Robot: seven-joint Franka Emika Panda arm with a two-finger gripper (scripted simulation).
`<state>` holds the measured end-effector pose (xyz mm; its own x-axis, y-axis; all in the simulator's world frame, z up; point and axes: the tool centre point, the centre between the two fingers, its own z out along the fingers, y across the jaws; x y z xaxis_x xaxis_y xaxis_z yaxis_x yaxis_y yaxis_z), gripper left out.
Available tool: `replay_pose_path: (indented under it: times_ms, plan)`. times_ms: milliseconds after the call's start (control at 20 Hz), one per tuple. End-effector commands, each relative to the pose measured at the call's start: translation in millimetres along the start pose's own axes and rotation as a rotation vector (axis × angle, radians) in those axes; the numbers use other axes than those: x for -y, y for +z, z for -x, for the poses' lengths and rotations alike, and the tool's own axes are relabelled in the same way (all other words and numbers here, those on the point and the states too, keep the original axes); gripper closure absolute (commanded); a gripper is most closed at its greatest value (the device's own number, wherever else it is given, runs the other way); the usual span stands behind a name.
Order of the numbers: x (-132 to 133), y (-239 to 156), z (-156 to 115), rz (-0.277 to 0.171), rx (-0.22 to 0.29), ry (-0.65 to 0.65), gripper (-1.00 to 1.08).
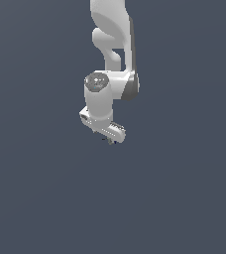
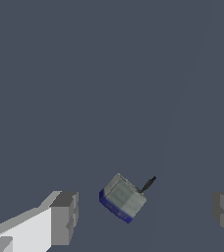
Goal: Pick up the object and move it to a goal position.
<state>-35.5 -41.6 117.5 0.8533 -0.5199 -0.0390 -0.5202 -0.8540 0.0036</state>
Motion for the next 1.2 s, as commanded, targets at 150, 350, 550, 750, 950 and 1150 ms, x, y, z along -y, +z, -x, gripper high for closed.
replay_pose_path:
  times_ms: [150,350,550,750,950,1150]
  plan:
    - [1.3,13.5,9.1,-0.005,-0.005,0.153,-0.92]
    - [1.4,22.8,15.7,-0.008,-0.009,0.264,-0.92]
    - [0.9,31.8,22.1,-0.010,-0.014,0.376,-0.92]
    - [-0.2,40.2,28.4,-0.013,-0.020,0.486,-0.92]
    - [-1.6,46.8,33.5,-0.014,-0.026,0.577,-0.92]
    - [-2.9,51.6,37.3,-0.016,-0.031,0.645,-0.92]
